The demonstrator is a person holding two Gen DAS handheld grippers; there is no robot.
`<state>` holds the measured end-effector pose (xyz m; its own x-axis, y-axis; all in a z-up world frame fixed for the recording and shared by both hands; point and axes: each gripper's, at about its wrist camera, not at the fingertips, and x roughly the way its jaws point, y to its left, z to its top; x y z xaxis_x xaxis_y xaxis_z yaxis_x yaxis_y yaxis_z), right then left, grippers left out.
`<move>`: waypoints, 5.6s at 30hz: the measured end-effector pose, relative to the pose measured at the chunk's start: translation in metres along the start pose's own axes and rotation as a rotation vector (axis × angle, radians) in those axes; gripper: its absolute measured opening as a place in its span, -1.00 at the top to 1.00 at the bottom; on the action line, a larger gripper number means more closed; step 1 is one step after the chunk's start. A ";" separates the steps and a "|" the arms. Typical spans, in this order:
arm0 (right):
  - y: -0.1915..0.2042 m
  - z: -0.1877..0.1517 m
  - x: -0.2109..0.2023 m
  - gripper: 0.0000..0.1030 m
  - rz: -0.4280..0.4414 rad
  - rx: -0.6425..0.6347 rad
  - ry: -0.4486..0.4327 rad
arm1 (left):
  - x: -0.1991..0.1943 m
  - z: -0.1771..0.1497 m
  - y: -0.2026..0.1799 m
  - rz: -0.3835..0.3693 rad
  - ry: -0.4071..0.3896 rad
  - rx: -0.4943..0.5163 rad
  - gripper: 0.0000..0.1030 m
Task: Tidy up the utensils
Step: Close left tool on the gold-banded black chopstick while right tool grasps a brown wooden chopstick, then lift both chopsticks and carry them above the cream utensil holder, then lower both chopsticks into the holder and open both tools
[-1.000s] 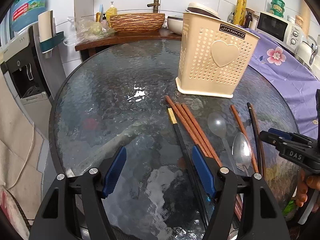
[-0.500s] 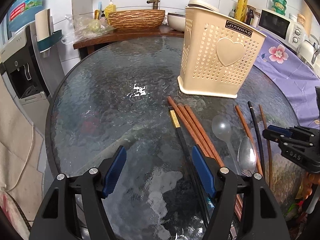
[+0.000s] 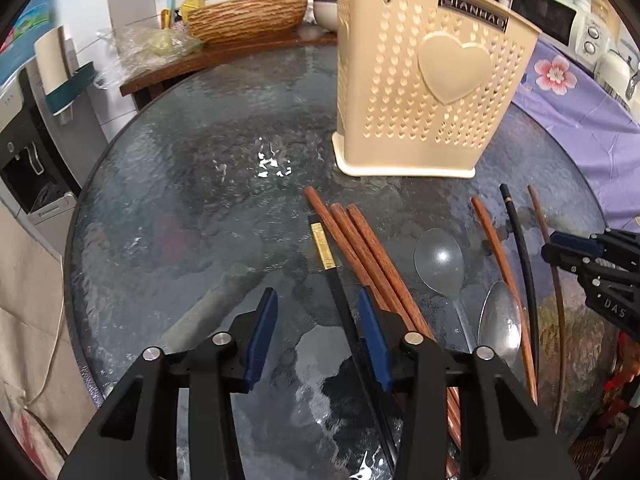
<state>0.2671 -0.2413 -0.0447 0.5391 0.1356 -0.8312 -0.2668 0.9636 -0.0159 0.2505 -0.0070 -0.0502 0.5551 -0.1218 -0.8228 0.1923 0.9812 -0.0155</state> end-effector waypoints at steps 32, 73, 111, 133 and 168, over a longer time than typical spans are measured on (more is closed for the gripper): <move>-0.008 0.047 0.036 0.78 -0.045 0.073 0.058 | 0.015 0.023 -0.010 0.058 0.043 0.042 0.82; -0.016 0.048 -0.028 0.85 0.107 0.190 -0.230 | -0.028 0.039 -0.007 0.034 -0.107 -0.045 0.87; -0.003 0.040 -0.163 0.85 0.277 0.085 -0.462 | -0.157 0.045 0.000 -0.083 -0.388 -0.060 0.87; 0.004 0.120 -0.228 0.85 0.270 0.039 -0.587 | -0.221 0.118 -0.012 -0.150 -0.517 -0.024 0.87; -0.005 0.177 -0.127 0.85 0.082 0.129 -0.583 | -0.108 0.179 -0.013 -0.086 -0.427 -0.182 0.87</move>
<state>0.3412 -0.2222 0.1596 0.8799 0.2793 -0.3843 -0.2465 0.9599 0.1333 0.3331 -0.0335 0.1403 0.8339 -0.2170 -0.5075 0.1281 0.9705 -0.2045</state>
